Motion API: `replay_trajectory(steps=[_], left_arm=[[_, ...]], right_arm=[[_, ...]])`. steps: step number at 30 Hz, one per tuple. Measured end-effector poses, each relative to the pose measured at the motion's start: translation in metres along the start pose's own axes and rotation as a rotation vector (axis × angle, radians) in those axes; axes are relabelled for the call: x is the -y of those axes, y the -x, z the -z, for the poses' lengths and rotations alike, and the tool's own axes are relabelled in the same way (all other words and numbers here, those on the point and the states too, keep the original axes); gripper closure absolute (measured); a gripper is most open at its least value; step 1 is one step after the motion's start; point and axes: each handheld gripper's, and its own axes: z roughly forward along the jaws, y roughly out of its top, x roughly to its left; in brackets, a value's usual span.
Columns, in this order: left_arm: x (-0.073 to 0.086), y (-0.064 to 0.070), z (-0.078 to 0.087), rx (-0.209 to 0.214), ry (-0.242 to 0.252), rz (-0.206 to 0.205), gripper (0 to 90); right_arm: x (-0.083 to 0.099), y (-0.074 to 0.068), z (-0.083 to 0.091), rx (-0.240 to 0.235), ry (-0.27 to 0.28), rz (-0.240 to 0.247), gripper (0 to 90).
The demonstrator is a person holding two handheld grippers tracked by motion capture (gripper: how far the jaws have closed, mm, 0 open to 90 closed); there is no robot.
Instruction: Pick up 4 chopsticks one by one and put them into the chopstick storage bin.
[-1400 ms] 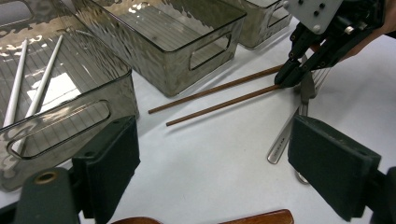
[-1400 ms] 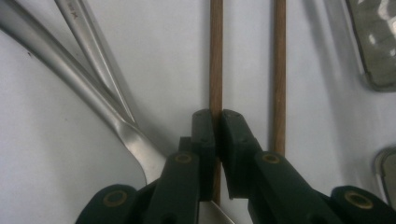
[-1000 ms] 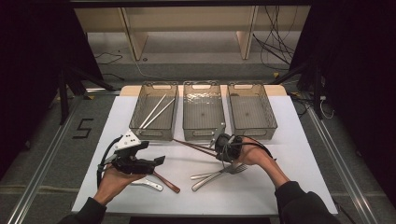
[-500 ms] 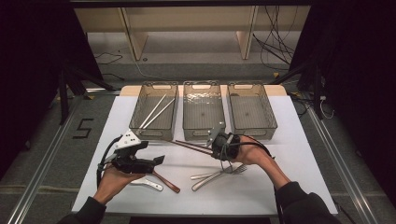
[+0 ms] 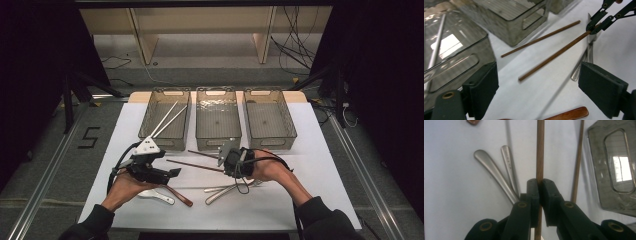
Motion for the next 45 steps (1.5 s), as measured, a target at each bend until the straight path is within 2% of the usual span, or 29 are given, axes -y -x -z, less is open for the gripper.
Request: replay_trajectory(steps=[3,9,10,14,17,26,29,36,40,45], left_arm=[[-0.007,0.006,-0.006,0.014,-0.041,-0.088,17.4],[-0.014,0.016,-0.016,0.079,-0.14,-0.216,24.1],[-0.014,0.018,-0.017,0.091,-0.152,-0.227,25.5],[-0.015,0.021,-0.02,0.111,-0.184,-0.263,31.9],[-0.015,0.023,-0.02,0.106,-0.212,-0.303,38.2],[-0.014,0.026,-0.024,0.132,-0.283,-0.36,54.8],[-0.014,0.027,-0.025,0.142,-0.287,-0.364,59.9],[-0.014,0.027,-0.027,0.175,-0.329,-0.377,71.6],[-0.014,0.027,-0.027,0.196,-0.332,-0.377,77.7],[-0.013,0.029,-0.026,0.239,-0.343,-0.407,81.4]], right_arm=[[-0.001,-0.006,0.003,-0.003,-0.01,0.016,85.1],[-0.001,-0.014,0.007,-0.011,-0.019,0.05,85.1],[0.0,-0.015,0.007,-0.01,-0.019,0.041,85.1],[-0.001,-0.016,0.008,-0.016,-0.024,0.055,85.0],[-0.002,-0.018,0.006,-0.019,-0.029,0.068,85.0],[-0.003,-0.021,0.006,-0.022,-0.046,0.094,85.0],[-0.004,-0.022,0.006,-0.024,-0.049,0.098,85.0],[-0.004,-0.023,0.005,-0.033,-0.049,0.107,85.0],[-0.004,-0.023,0.005,-0.038,-0.045,0.12,84.9],[-0.003,-0.024,0.005,-0.05,-0.038,0.136,84.5]])
